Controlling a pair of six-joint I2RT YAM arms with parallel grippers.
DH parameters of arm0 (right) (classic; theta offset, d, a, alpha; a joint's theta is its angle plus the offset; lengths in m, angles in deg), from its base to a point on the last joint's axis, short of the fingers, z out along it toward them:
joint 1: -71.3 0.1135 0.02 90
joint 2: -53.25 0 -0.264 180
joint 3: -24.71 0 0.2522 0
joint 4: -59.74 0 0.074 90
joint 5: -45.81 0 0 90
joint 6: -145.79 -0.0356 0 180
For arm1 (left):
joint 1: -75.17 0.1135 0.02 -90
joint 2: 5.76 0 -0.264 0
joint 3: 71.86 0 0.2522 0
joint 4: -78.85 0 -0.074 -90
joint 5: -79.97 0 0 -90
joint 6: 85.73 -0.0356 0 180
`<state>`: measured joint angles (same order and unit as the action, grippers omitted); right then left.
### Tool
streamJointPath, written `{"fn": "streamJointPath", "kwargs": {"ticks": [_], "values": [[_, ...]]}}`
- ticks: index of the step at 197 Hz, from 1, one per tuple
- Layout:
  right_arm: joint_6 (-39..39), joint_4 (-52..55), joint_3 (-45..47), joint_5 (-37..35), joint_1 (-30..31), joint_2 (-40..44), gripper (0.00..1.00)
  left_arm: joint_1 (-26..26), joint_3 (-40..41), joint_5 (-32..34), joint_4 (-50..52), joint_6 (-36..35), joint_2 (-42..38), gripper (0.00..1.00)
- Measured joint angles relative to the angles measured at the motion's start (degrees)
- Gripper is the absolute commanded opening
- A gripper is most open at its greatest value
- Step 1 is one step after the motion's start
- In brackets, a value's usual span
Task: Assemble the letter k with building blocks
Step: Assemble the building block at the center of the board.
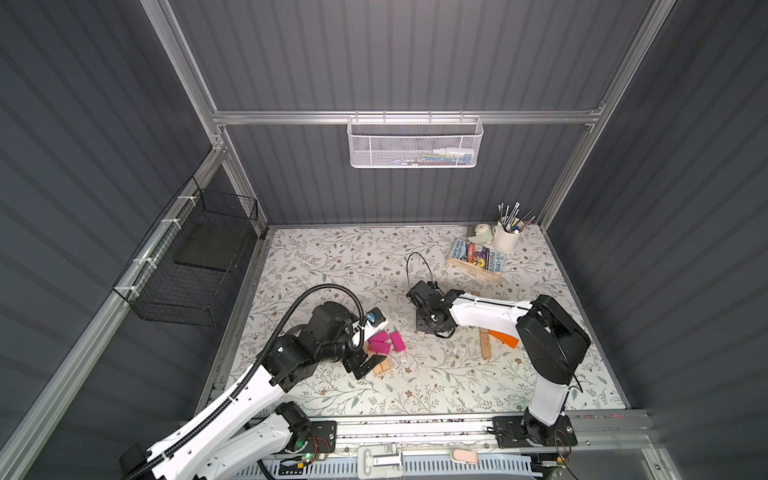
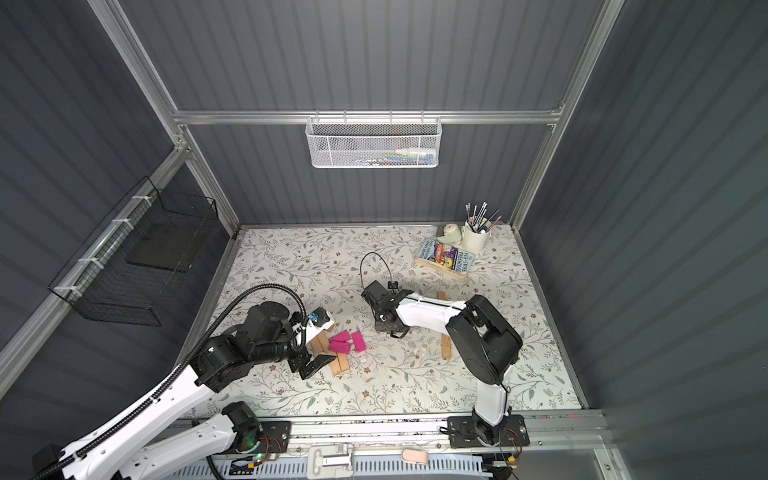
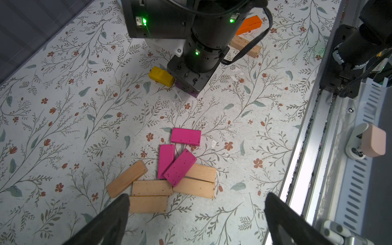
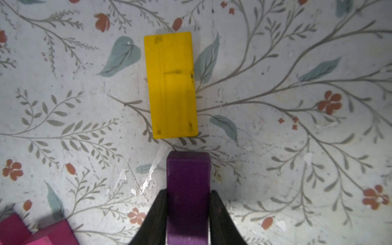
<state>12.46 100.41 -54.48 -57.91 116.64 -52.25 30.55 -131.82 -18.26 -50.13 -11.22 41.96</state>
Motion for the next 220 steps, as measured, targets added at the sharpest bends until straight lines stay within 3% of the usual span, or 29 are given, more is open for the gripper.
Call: {"fn": "streamJointPath", "kwargs": {"ticks": [220], "values": [[1.4, -0.5, -1.7, 0.4, -0.3, -1.9, 0.42, 0.0, 0.5, 0.0, -0.4, -0.5, 0.0, 1.0]]}}
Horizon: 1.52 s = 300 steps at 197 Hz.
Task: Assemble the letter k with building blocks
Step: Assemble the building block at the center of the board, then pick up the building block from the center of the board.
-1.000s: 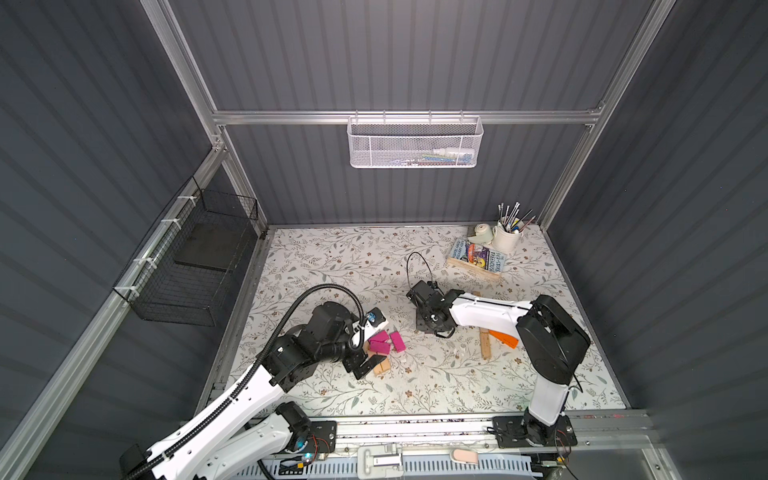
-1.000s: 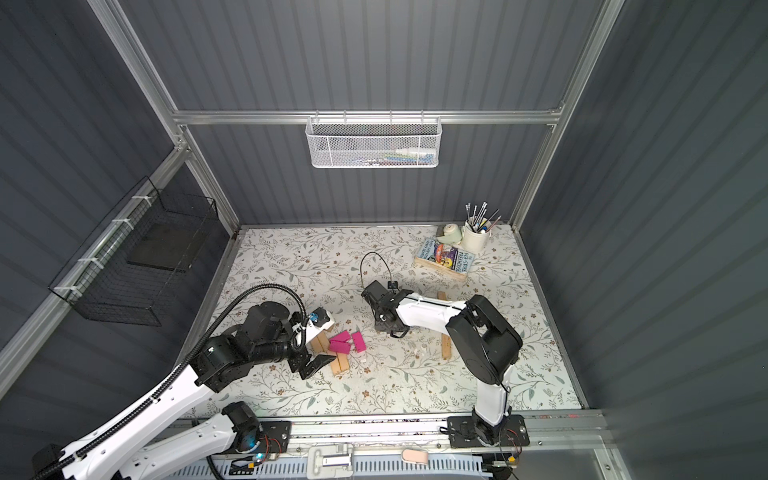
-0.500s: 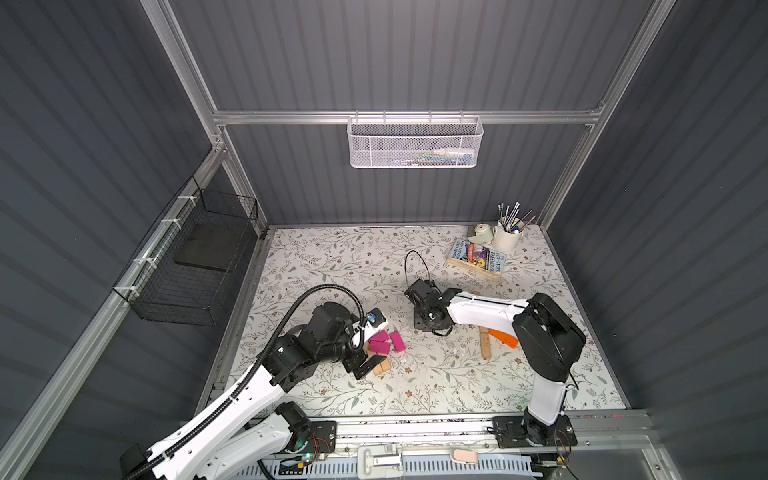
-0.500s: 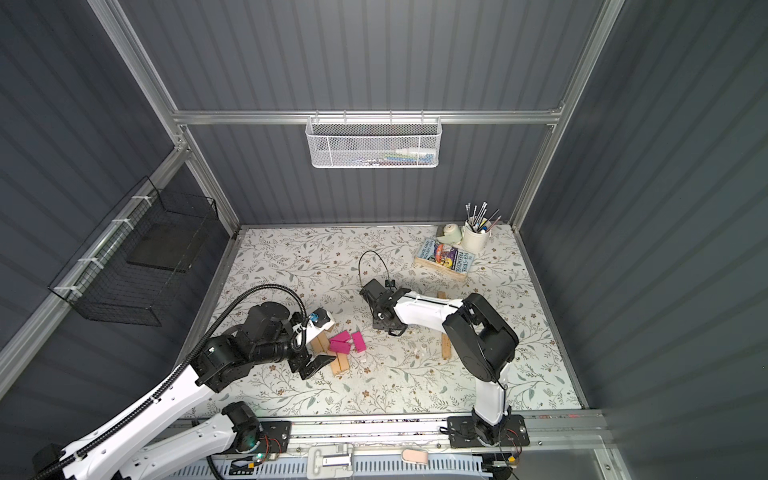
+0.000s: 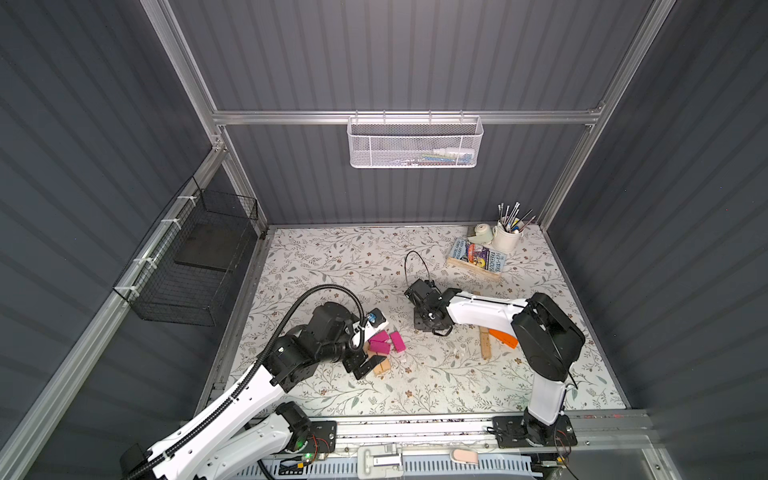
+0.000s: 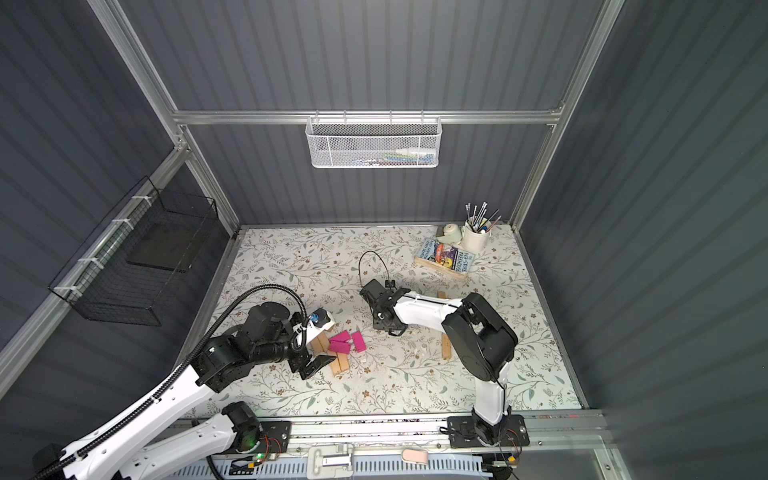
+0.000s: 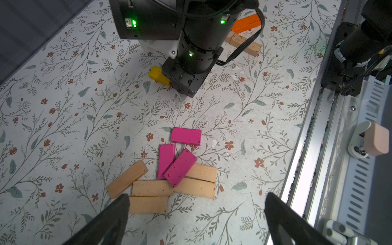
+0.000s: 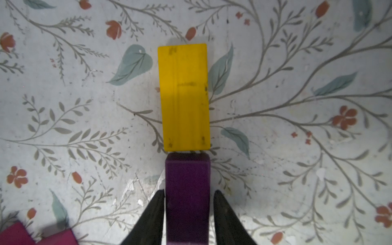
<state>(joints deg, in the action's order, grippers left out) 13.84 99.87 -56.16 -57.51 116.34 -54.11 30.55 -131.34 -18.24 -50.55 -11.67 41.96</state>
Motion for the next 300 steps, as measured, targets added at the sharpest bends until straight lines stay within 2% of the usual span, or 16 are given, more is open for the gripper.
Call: {"fn": "streamJointPath", "kwargs": {"ticks": [21, 49, 77, 101, 117, 139, 164, 197, 239, 268, 300], "values": [[0.0, 0.1, 0.0, 0.0, 0.0, 0.1, 0.42, 0.0, 0.0, 1.0, -0.2, 0.3, 0.0, 1.0], [0.0, 0.3, 0.8, 0.0, 0.0, 3.0, 0.46, 0.0, 0.1, 7.4, -1.8, 5.0, 0.1, 1.0], [0.1, -0.7, 4.8, -0.7, 0.0, 14.5, 0.52, 0.0, -0.4, 12.8, -2.4, 9.7, 1.5, 0.97], [1.7, -2.6, 9.1, -2.5, 0.0, 26.0, 0.67, 0.1, -2.3, 13.5, -1.7, 9.7, 5.0, 0.97], [3.2, -4.5, 12.9, -3.5, -0.1, 33.9, 0.78, 0.1, -3.7, 10.9, -0.5, 5.8, 8.0, 1.0], [6.5, -7.3, 18.8, -3.2, -1.0, 44.2, 0.92, 0.1, -5.8, 6.0, 3.5, -3.6, 13.6, 1.0], [10.7, -8.7, 23.8, -1.6, -2.3, 54.3, 0.94, 0.1, -8.9, 3.1, 8.6, -13.9, 21.1, 1.0], [16.6, -8.7, 26.6, 3.5, -2.5, 63.2, 0.94, 0.1, -10.3, 1.2, 11.9, -26.2, 28.3, 1.0], [24.3, -7.4, 27.5, 14.5, -2.5, 67.4, 0.88, 2.1, -11.7, 0.1, 11.7, -34.4, 37.4, 0.96], [29.0, -5.5, 27.5, 24.0, -2.5, 66.2, 0.86, 4.7, -15.3, -1.5, 11.6, -37.7, 43.3, 0.86], [31.9, -3.6, 27.5, 31.8, -2.5, 63.7, 0.85, 6.6, -18.8, -3.5, 11.5, -39.8, 48.3, 0.82]]}}
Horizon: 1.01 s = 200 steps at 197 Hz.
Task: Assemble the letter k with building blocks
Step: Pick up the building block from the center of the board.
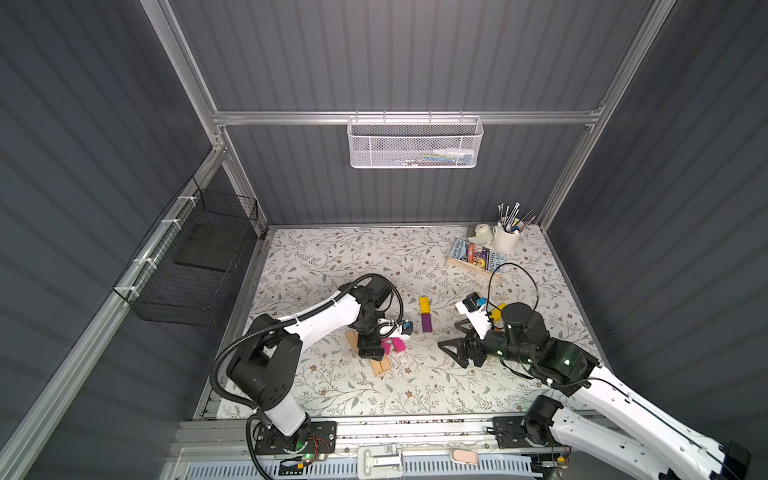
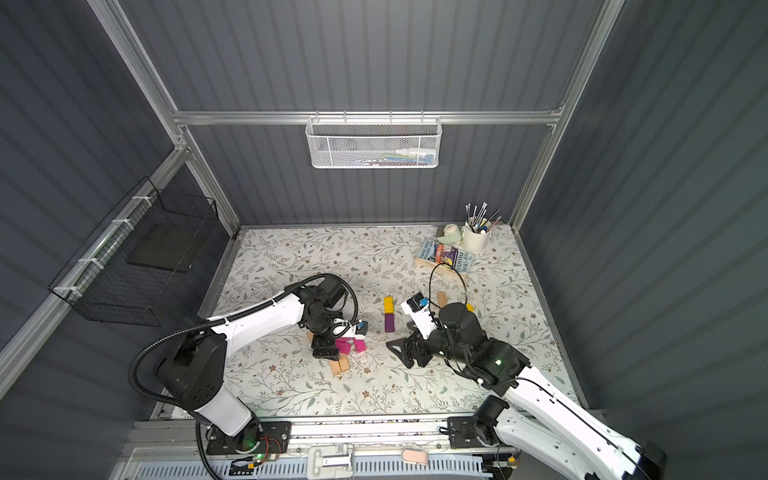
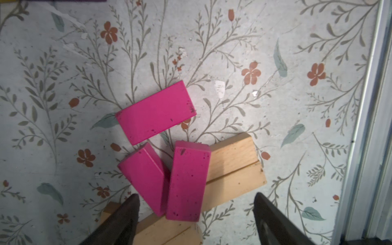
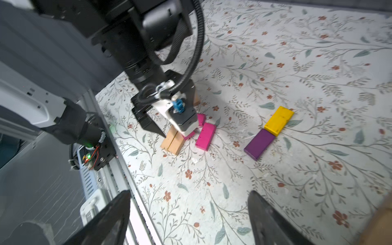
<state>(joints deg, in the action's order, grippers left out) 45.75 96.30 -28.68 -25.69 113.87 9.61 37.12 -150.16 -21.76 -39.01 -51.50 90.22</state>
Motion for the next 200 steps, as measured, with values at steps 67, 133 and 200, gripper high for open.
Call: {"fn": "streamJointPath", "kwargs": {"ticks": [67, 133, 200], "values": [[1.1, 0.9, 0.0, 5.9, 0.0, -1.2, 0.83, 0.7, -2.3, -1.0, 1.0, -2.3, 5.5, 0.57], [1.0, 1.0, 0.0, 5.7, 0.0, -1.9, 0.83, 0.7, -2.3, -1.0, 0.9, -2.1, 5.9, 0.32], [-1.4, 0.8, 0.0, 0.7, 0.0, -1.5, 0.86, 0.7, -2.3, -3.3, 0.3, 2.1, 4.6, 0.3]]}}
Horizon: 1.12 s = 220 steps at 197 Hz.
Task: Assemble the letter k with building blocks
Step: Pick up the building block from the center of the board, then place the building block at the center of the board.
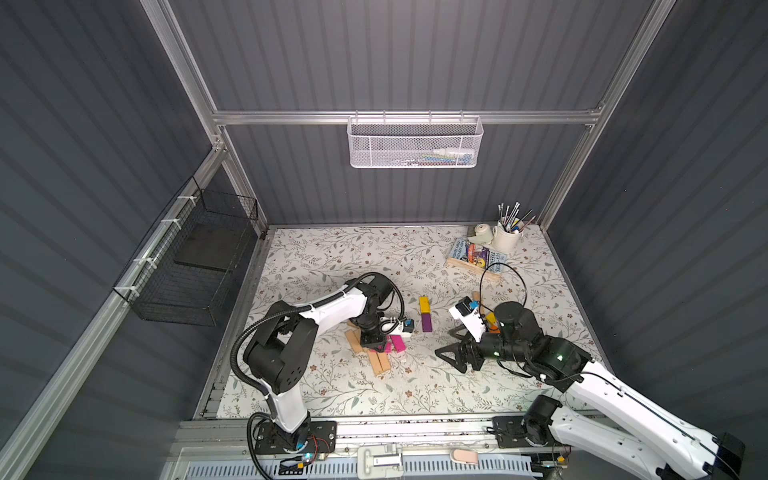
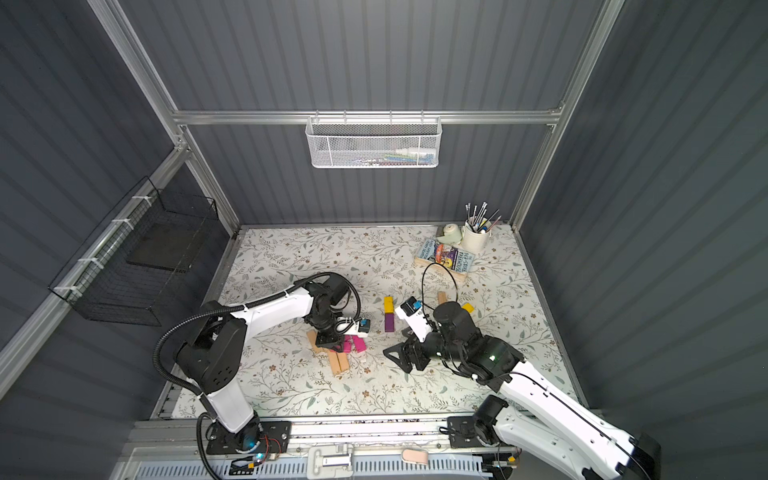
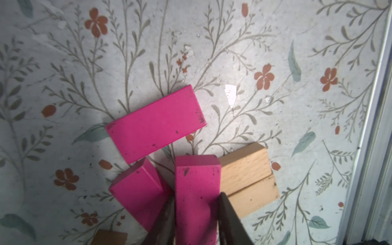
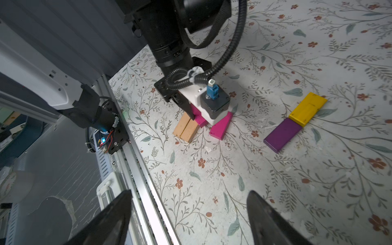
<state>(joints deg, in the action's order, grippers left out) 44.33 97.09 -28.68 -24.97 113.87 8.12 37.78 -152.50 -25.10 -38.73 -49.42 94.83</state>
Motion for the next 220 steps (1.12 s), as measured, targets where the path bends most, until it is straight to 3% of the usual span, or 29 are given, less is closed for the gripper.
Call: {"fn": "streamJointPath", "kwargs": {"ticks": [43, 77, 116, 155, 203, 220], "values": [[-4.9, -1.3, 0.0, -14.2, -1.3, 3.9, 0.88, -1.7, 0.2, -5.0, -9.0, 16.1, -9.3, 0.24], [-10.8, 1.5, -0.9, -25.4, -7.5, 5.0, 0.9, -11.3, 0.9, -1.7, -18.1, 33.8, -14.1, 0.2], [-17.3, 7.3, -1.7, -32.5, -13.0, 3.0, 0.9, -21.5, 0.0, 7.2, -21.5, 52.2, -8.2, 0.17], [-20.6, 10.8, -1.7, -33.6, -14.2, 3.2, 0.91, -25.6, -2.4, 15.4, -21.8, 66.3, 1.2, 0.18], [-22.2, 12.8, -1.7, -33.6, -14.4, 4.2, 0.91, -25.9, -4.7, 19.6, -22.0, 74.2, 8.5, 0.26], [-22.5, 13.3, -1.7, -33.5, -14.4, 4.2, 0.9, -25.9, -5.6, 20.3, -22.0, 75.1, 9.4, 0.34]]}}
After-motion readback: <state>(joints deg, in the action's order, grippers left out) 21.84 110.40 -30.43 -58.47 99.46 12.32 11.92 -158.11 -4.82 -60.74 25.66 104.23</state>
